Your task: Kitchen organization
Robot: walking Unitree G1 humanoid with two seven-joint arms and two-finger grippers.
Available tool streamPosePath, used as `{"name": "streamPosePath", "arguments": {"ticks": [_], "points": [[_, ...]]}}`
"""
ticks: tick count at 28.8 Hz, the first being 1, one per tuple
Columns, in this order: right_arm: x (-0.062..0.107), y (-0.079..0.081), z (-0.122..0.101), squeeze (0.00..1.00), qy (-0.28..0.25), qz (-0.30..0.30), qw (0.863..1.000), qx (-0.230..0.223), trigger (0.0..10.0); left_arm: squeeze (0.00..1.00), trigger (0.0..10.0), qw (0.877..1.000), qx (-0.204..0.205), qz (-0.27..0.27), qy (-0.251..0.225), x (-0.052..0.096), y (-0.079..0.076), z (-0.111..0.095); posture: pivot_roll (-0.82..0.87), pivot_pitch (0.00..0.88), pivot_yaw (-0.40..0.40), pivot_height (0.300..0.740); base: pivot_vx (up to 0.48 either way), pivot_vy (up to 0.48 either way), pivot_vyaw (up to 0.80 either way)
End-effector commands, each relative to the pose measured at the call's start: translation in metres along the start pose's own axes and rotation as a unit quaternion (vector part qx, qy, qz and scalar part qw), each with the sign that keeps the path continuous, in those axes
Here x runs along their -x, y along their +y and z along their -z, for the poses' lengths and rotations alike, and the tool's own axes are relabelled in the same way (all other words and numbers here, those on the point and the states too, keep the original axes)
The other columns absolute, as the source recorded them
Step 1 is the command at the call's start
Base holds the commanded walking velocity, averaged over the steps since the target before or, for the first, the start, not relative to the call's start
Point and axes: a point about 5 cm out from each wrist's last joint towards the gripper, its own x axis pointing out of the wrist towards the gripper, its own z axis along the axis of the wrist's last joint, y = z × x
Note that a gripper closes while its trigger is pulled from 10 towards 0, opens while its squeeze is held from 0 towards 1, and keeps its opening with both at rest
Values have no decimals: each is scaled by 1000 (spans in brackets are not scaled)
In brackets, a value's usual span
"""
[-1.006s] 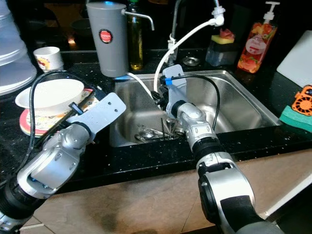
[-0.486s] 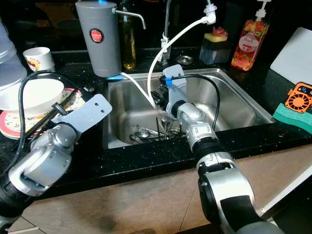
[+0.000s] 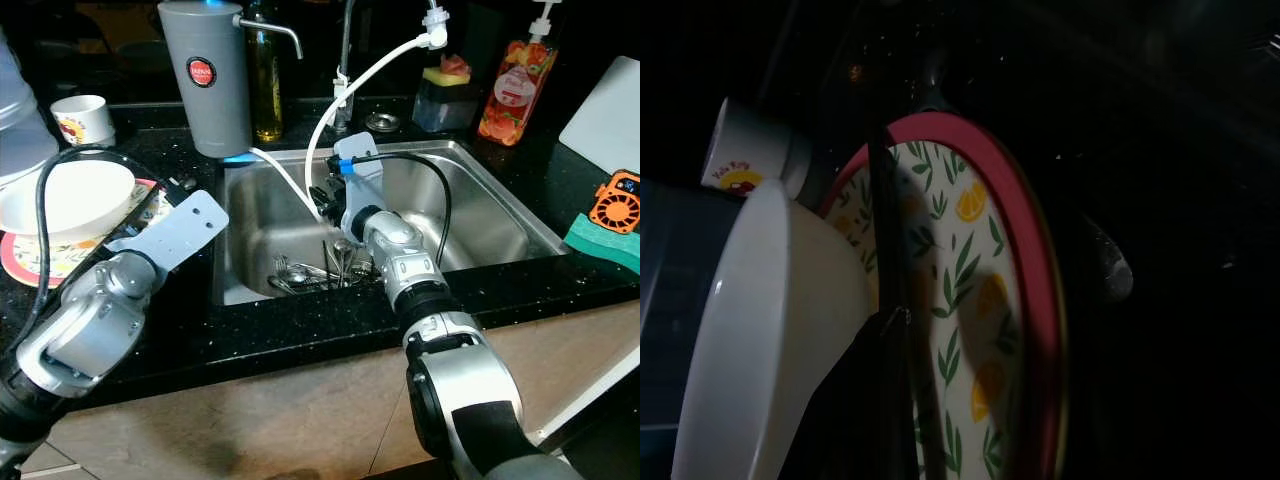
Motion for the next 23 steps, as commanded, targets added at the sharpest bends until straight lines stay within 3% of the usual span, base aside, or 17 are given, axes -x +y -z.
{"name": "streamPosePath", "arguments": {"ticks": [1,6,7,8,9,10,15,23], "points": [[-2,0,-8,0,-10,-3,1000,2,10000,0,10000,999,11,29,20,-4,-13,5,-3,113,-37,740,0,0,0],[-2,0,-8,0,-10,-4,1000,1,10000,0,10000,999,50,14,-11,-2,-3,-8,-3,113,-37,740,0,0,0],[-2,0,-9,0,-10,-4,1000,1,10000,0,10000,997,74,18,-21,-1,-2,-13,-4,115,-38,740,0,0,0],[-2,0,-9,0,-10,-5,1000,1,10000,0,10000,989,134,44,-43,2,-2,-24,-4,114,-38,740,0,0,0],[-2,0,-9,0,-10,-5,1000,1,10000,0,10000,989,134,44,-43,2,-2,-24,-4,114,-38,740,0,0,0],[-2,0,-9,0,-9,-6,1000,1,10000,0,10000,983,163,66,-54,5,-5,-31,-4,114,-38,740,0,0,0],[-2,1,-9,0,-8,-9,1000,2,10000,0,10000,980,168,88,-59,8,-13,-37,-6,115,-38,740,0,0,0],[-2,1,-9,0,-7,-11,1000,2,10000,0,10000,980,162,73,-91,11,-12,-46,-8,117,-40,740,0,0,0]]}}
